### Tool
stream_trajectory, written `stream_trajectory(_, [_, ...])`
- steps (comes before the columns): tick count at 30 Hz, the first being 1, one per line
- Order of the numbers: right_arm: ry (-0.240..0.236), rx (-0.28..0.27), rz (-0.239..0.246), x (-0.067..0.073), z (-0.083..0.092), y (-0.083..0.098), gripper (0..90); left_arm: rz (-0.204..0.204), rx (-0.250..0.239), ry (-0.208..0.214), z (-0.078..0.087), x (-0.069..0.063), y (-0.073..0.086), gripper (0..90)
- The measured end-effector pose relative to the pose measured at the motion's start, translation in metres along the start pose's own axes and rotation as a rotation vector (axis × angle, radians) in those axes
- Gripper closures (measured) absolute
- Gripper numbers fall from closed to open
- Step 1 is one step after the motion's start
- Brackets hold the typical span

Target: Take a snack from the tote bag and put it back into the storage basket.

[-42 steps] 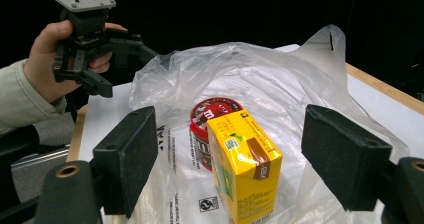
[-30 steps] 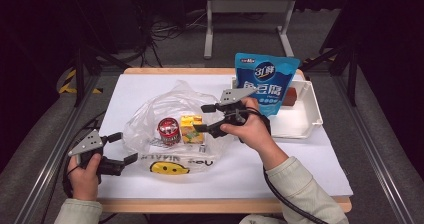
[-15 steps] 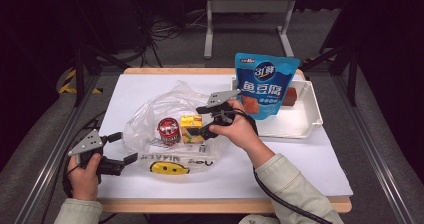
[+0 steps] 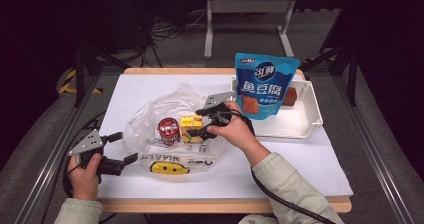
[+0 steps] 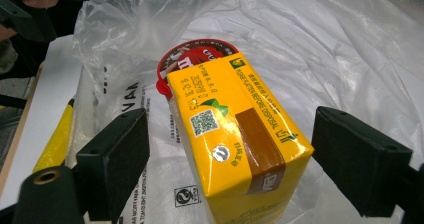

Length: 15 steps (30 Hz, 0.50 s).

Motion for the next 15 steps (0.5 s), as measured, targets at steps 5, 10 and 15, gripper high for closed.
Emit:
stream_trajectory(5, [0.004, 0.028, 0.021, 0.0004, -0.0031, -0.0002, 19.5, 0.005, 0.001, 0.002, 0.0000, 0.0001, 0.0002, 2.7])
stream_trajectory(10, [-0.002, 0.050, 0.045, 0.0007, -0.0046, -0.0011, 23.6, 0.006, 0.000, 0.001, 0.0000, 0.0001, 0.0003, 2.7])
stream_trajectory(15, [-0.002, 0.065, 0.061, 0.0015, -0.0058, -0.0021, 28.2, 0.008, 0.000, 0.002, 0.0002, 0.0000, 0.0004, 2.7])
Point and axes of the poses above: each handheld gripper's, and its own axes: z roughly backward along the jaws, y roughly out of its underside, x roughly to its left, the point moved 1 cm from there along -z, roughly forward along the jaws, and after that the axes turned 5 degrees about y, right-handed, at the moved point
